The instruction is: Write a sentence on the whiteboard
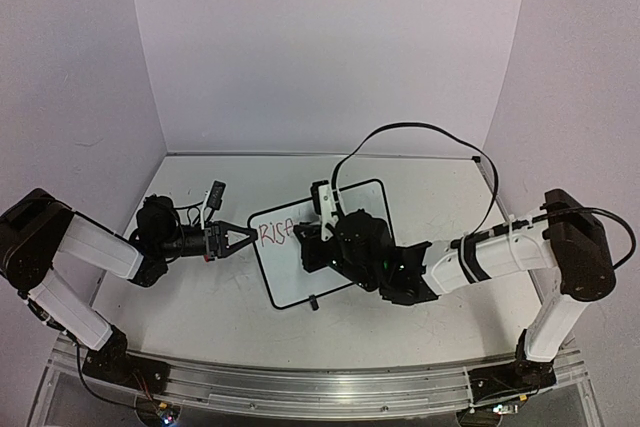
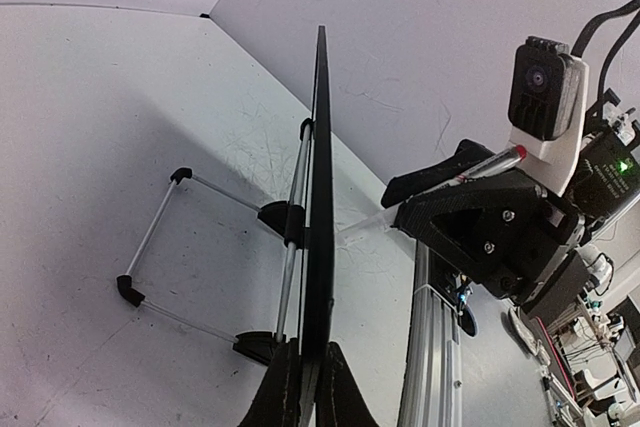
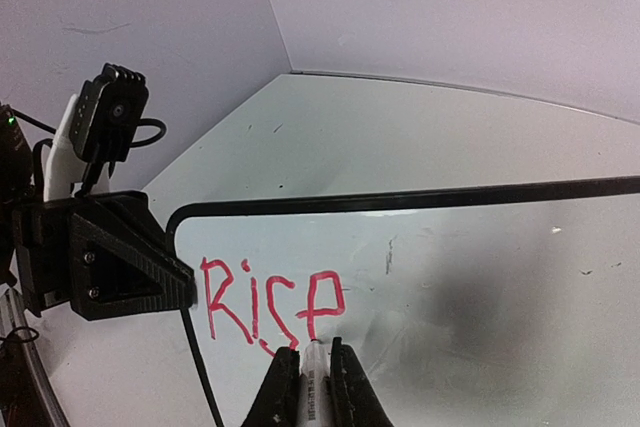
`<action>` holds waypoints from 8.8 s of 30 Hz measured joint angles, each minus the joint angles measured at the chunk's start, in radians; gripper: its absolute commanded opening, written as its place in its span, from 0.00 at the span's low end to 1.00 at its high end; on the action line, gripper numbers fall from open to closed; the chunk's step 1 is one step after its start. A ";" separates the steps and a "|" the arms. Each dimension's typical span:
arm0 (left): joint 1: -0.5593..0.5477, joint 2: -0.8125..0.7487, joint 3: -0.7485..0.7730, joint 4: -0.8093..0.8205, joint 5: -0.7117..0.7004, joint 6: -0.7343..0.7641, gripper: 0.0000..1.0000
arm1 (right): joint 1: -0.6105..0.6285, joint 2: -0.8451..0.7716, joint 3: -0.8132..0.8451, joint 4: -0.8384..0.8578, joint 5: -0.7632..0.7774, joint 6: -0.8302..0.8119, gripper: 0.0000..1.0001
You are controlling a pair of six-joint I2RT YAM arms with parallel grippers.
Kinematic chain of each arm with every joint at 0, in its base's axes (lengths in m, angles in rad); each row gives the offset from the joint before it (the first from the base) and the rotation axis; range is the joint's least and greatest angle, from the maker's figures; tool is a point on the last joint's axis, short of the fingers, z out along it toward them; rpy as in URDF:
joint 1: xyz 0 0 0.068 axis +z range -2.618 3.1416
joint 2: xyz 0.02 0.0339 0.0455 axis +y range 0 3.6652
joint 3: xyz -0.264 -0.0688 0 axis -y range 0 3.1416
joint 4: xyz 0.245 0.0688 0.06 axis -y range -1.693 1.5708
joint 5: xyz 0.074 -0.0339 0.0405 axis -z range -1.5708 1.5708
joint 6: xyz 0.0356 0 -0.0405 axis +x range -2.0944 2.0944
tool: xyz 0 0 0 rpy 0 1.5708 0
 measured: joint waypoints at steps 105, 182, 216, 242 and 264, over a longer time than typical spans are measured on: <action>-0.003 -0.202 -0.085 -0.076 -0.115 -0.073 0.75 | 0.026 -0.383 -0.046 -0.305 0.226 -0.085 0.00; -0.086 -0.009 -0.008 -0.034 -0.193 -0.086 0.26 | -0.211 -0.249 -0.088 -0.138 -0.439 -0.312 0.00; -0.107 0.039 0.007 0.002 -0.176 0.056 0.00 | -0.212 -0.151 -0.050 -0.095 -0.375 -0.293 0.00; -0.107 0.039 0.005 0.001 -0.176 0.057 0.00 | -0.212 -0.130 -0.045 -0.072 -0.331 -0.288 0.00; -0.107 0.039 0.005 0.001 -0.176 0.053 0.00 | -0.194 -0.102 -0.034 -0.050 -0.341 -0.261 0.00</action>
